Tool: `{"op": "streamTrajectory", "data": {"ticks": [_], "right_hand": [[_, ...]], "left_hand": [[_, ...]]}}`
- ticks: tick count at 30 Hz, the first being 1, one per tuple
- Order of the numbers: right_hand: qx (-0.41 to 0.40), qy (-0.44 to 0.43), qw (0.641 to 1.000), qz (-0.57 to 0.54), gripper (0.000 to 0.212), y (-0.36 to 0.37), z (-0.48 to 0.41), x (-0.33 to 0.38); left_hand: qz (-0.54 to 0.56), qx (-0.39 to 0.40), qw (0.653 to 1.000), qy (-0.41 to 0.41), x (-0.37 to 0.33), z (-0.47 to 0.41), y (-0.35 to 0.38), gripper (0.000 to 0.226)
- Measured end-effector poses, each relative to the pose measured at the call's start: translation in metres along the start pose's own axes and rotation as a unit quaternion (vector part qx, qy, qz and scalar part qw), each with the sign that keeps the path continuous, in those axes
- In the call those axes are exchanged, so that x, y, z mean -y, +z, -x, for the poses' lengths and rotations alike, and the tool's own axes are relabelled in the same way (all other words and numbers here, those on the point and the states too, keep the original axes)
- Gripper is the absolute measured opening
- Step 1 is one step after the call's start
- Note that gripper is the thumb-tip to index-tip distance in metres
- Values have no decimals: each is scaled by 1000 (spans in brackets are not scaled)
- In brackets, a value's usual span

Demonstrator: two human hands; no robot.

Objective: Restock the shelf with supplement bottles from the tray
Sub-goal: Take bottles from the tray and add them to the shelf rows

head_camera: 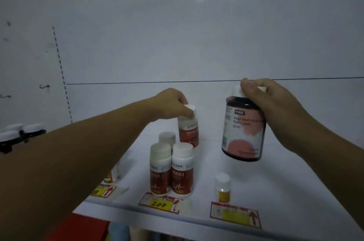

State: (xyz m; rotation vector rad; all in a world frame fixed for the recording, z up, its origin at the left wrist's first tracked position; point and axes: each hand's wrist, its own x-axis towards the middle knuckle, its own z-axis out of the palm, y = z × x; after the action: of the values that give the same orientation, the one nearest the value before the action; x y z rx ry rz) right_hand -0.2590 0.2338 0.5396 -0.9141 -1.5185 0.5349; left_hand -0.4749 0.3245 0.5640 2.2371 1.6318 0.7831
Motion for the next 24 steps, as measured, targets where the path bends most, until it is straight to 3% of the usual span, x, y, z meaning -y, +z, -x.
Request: {"op": "streamTrajectory", "data": {"ticks": [7,14,16,20,24], "right_hand": [[51,24,997,-45,77,15,-27,-21],[83,39,991,-100,73,49,-44,-15],[89,33,990,-108,70,62,-47,-7],[103,16,987,-123,59,103,-51,17],[154,47,973,-168,71,175,-46,54]], "left_hand": [[-99,145,982,-67,20,-23,26,42],[-124,227,963,-72,23,-25,30,43],[-79,233,967,-67,24,-18,16,48],[92,139,986,-22,48,24,-42,46],[255,139,957,6,98,99,-114,47]]}}
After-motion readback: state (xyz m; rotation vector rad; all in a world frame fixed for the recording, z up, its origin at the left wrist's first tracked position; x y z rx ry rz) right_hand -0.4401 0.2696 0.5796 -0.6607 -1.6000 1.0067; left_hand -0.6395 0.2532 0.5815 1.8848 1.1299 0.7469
